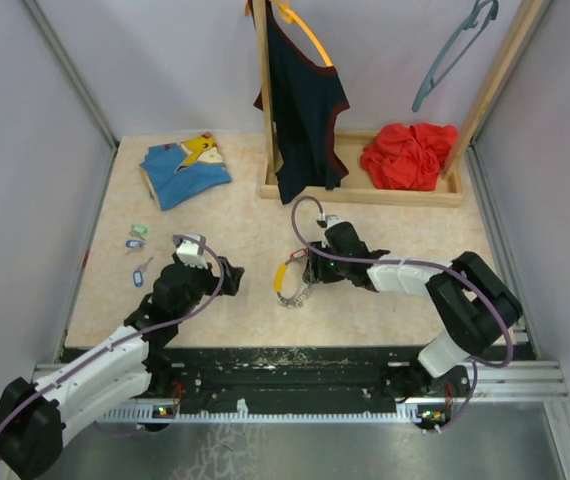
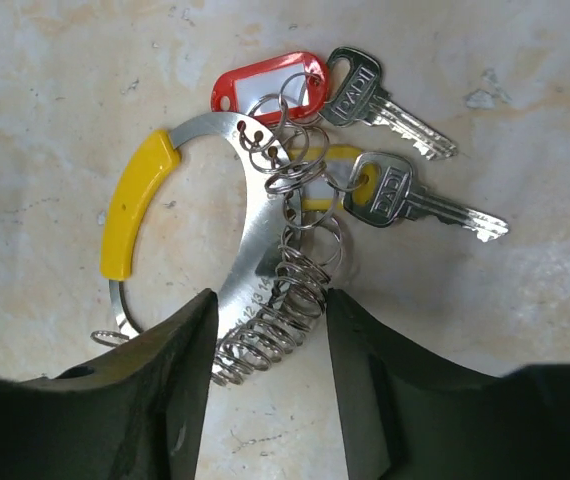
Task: Put the keys on the keyring
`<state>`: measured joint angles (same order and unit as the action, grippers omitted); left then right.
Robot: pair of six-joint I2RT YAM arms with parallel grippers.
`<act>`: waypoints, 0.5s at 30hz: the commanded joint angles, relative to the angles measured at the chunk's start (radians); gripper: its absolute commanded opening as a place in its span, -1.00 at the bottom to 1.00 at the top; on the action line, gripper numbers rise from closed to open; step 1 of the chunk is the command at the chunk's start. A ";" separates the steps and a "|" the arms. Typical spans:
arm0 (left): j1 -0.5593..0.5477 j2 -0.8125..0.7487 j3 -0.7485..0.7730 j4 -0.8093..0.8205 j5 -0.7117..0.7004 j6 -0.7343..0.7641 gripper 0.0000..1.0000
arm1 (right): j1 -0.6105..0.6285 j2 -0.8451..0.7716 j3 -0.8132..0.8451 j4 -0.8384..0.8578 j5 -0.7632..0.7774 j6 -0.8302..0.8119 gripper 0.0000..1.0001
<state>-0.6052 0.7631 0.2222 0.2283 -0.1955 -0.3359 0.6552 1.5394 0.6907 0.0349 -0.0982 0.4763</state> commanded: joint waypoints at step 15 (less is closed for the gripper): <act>0.055 0.192 0.063 0.101 0.257 -0.087 0.94 | -0.006 0.033 0.092 0.131 -0.241 -0.110 -1.00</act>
<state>-0.5808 0.8974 0.2390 0.2680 -0.0536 -0.3771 0.6514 1.5986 0.7280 0.1024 -0.2588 0.4259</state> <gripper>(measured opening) 0.976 0.017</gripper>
